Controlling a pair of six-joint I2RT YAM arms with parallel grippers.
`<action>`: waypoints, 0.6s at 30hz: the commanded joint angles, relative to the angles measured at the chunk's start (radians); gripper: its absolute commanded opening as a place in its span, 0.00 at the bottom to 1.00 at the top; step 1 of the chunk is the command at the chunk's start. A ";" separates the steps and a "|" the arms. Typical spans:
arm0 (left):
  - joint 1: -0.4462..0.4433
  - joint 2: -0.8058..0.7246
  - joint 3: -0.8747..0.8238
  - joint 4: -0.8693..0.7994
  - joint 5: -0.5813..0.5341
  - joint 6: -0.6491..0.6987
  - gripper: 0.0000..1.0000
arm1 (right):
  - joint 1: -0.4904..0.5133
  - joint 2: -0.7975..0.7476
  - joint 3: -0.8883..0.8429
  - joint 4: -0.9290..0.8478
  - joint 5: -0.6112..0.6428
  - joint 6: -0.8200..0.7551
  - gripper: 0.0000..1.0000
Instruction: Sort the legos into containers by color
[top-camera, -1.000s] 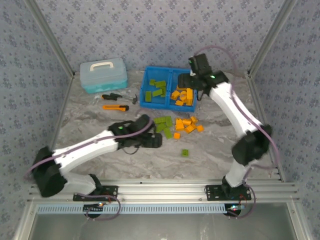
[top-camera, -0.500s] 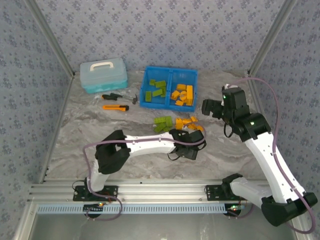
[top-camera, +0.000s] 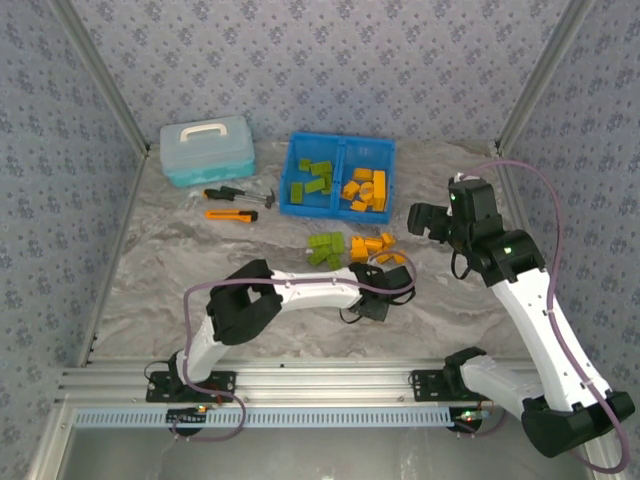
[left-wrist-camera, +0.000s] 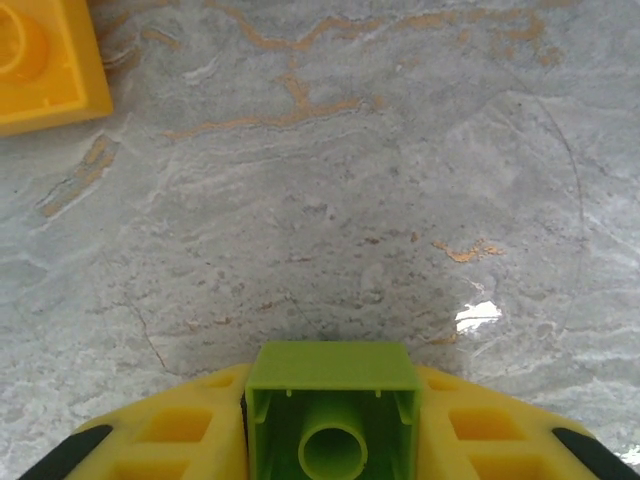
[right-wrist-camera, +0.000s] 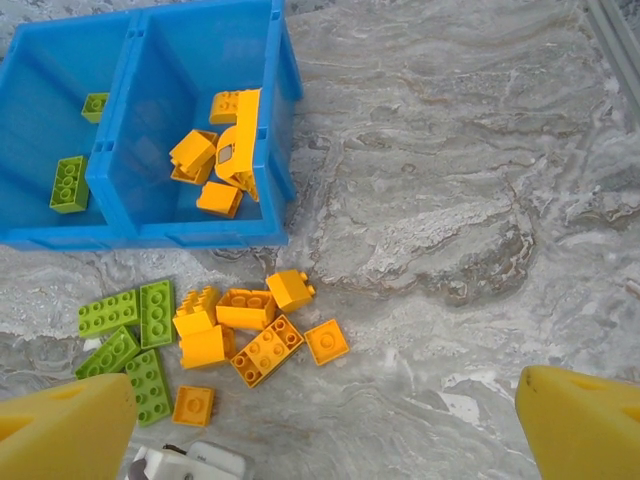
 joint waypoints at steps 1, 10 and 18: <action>0.025 -0.110 0.004 -0.046 -0.050 0.025 0.34 | -0.001 0.000 0.023 -0.015 -0.038 0.035 1.00; 0.295 -0.308 0.097 -0.084 -0.113 0.221 0.35 | 0.105 -0.068 -0.093 0.008 -0.196 0.130 1.00; 0.556 -0.157 0.369 -0.098 -0.067 0.352 0.34 | 0.228 -0.080 -0.145 -0.008 -0.137 0.190 1.00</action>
